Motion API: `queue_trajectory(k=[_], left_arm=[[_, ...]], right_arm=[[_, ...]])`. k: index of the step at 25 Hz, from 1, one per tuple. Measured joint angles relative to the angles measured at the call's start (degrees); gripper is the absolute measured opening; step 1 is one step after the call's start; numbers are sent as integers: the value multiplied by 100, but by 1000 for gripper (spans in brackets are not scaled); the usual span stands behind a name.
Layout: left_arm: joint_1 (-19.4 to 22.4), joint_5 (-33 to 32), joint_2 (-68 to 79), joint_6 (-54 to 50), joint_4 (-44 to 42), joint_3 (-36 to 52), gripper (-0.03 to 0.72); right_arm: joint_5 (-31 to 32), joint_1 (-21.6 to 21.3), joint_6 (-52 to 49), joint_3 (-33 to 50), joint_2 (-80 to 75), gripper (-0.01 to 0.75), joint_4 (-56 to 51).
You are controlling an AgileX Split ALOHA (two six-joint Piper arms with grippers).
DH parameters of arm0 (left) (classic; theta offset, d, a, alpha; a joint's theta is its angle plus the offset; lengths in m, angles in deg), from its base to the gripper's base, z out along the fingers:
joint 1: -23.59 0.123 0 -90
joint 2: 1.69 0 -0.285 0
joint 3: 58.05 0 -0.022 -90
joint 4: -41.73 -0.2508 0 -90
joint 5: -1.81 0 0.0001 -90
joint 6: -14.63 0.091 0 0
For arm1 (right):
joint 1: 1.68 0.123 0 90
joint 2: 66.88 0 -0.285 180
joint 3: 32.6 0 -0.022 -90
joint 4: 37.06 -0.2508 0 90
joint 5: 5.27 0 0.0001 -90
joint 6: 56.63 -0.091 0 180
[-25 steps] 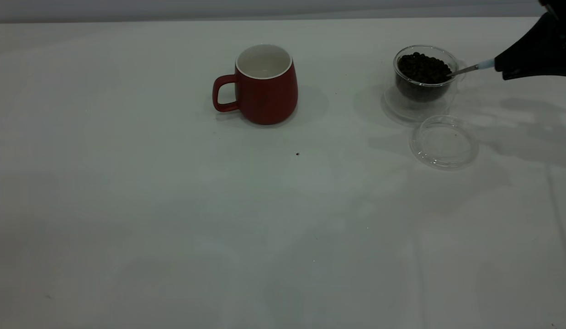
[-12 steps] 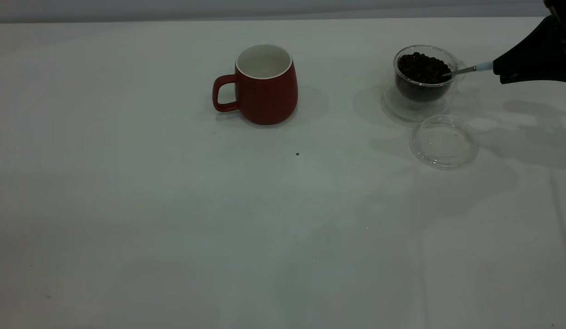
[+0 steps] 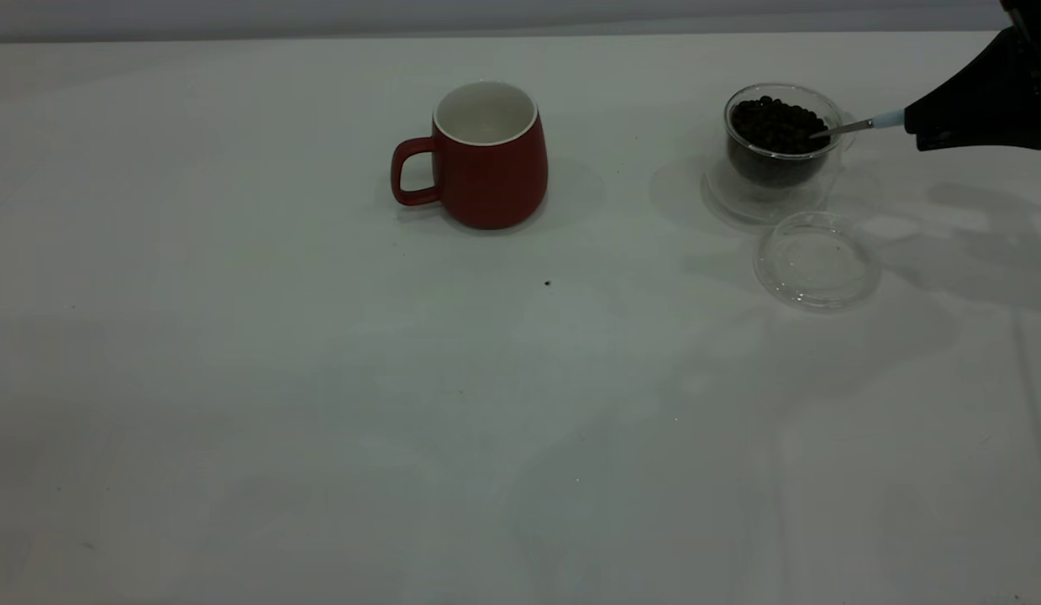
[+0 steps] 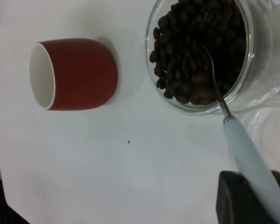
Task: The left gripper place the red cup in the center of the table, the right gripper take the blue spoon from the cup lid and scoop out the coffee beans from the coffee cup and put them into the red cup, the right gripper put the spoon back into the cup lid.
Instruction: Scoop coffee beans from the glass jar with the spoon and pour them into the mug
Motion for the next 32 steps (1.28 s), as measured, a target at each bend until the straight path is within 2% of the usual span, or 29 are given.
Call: queue_trajectory(k=[7, 32], left_arm=[[0, 0, 0, 0, 0, 0, 445], [0, 0, 0, 7, 0, 0, 445]], right_arm=[[121, -168, 99, 0, -6, 111, -85], [403, -173, 275, 0, -321, 110, -425]])
